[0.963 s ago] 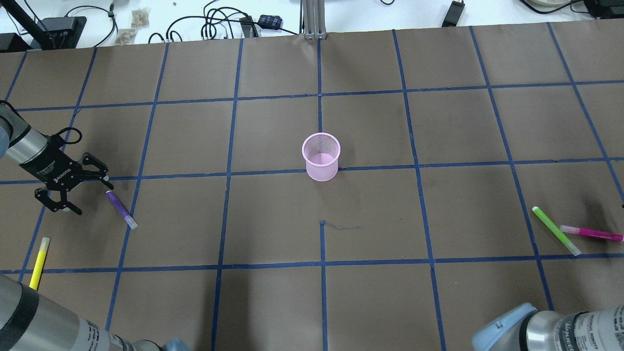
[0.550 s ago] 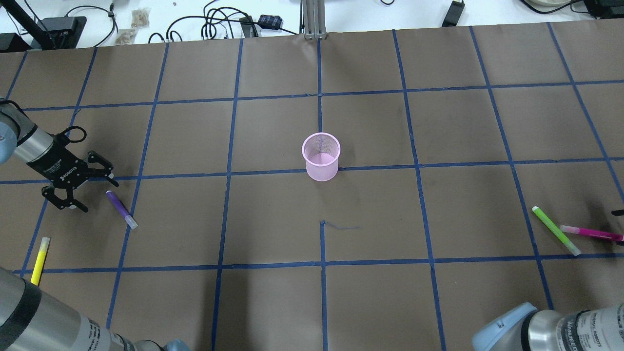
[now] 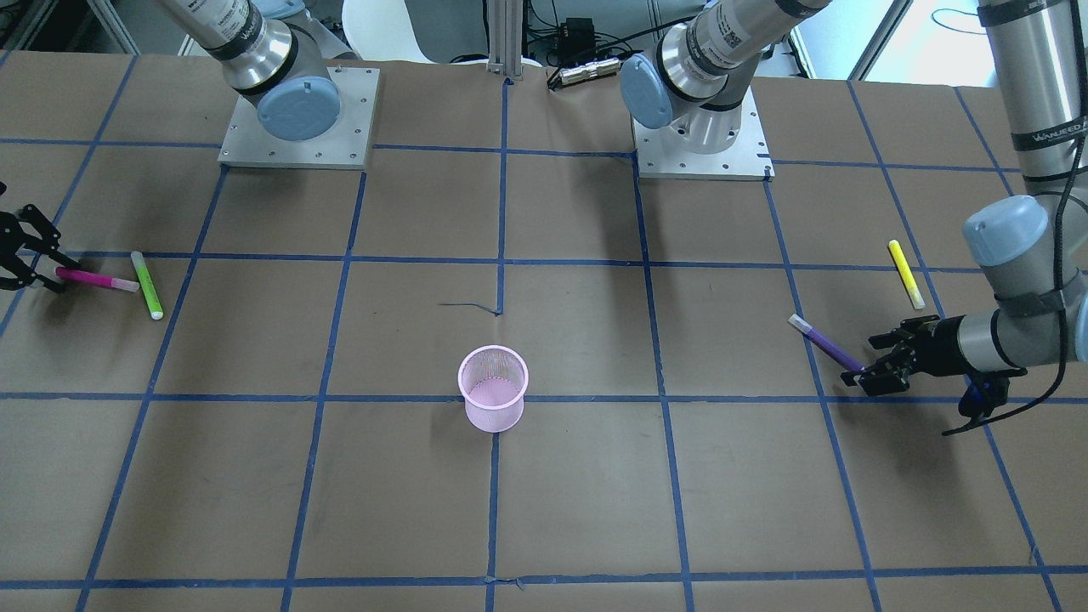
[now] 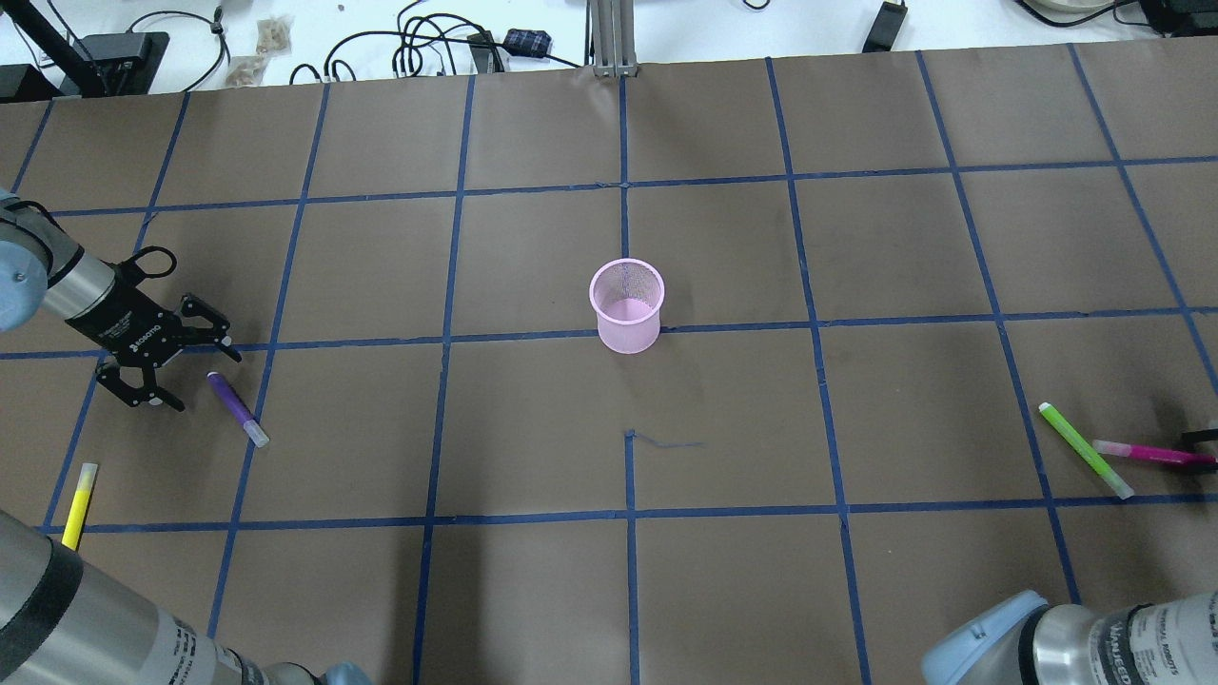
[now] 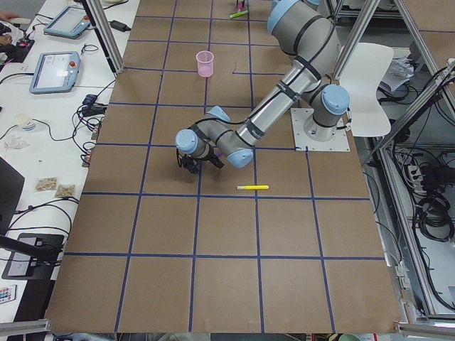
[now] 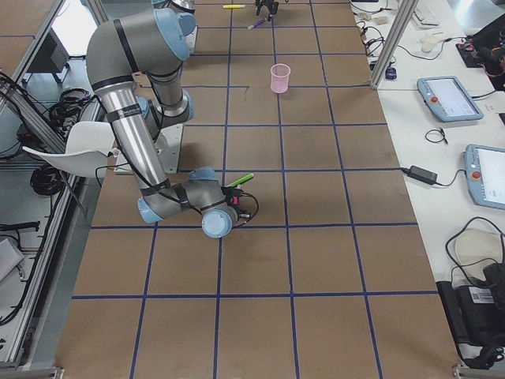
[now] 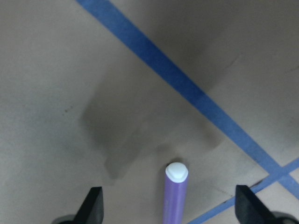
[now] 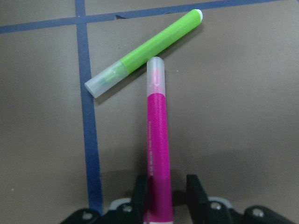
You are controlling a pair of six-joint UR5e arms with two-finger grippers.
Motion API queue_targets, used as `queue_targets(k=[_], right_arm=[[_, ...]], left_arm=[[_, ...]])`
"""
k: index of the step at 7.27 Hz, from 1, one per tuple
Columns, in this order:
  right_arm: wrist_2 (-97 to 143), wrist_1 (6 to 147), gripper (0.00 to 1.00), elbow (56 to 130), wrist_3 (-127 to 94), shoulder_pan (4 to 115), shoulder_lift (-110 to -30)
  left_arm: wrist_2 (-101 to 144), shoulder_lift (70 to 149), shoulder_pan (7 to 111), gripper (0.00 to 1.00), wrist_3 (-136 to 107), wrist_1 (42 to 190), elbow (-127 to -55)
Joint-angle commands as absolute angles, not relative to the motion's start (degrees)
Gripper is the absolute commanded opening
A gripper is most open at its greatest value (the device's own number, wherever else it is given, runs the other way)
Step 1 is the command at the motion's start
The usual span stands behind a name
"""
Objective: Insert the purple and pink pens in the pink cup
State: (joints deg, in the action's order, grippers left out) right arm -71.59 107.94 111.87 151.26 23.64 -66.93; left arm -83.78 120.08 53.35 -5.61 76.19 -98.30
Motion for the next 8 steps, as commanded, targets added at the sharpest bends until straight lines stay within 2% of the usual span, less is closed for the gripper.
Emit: queue_targets(k=[1,2,3,4,6,8], right_arm=[[-72.68,107.84,0.00,111.88,150.82,23.64,-67.23],[-72.95,107.15,0.00,111.36,149.25,23.64,-67.67],[-73.21,106.88,0.00,110.23,145.67,23.73,-69.68],[-72.69,106.79,0.00,109.17,142.94,24.43,-74.31],[-72.94,107.48,0.00,108.99,132.51,28.01,-84.24],[-73.74,107.93,0.00,108.29,119.16,36.77,-93.48]], left_arm=[[-83.67,120.15,53.52,0.76,-5.28,76.11,-98.35],[-84.28,120.41,53.35,0.58,-4.40,76.11,-98.35],[-83.76,120.50,53.35,0.33,-3.26,76.20,-98.44],[-84.02,120.50,53.35,0.19,-3.08,76.03,-98.26],[-83.76,120.15,53.52,0.00,-2.99,75.94,-98.17],[-83.76,118.75,54.22,0.00,-3.08,76.90,-97.39]])
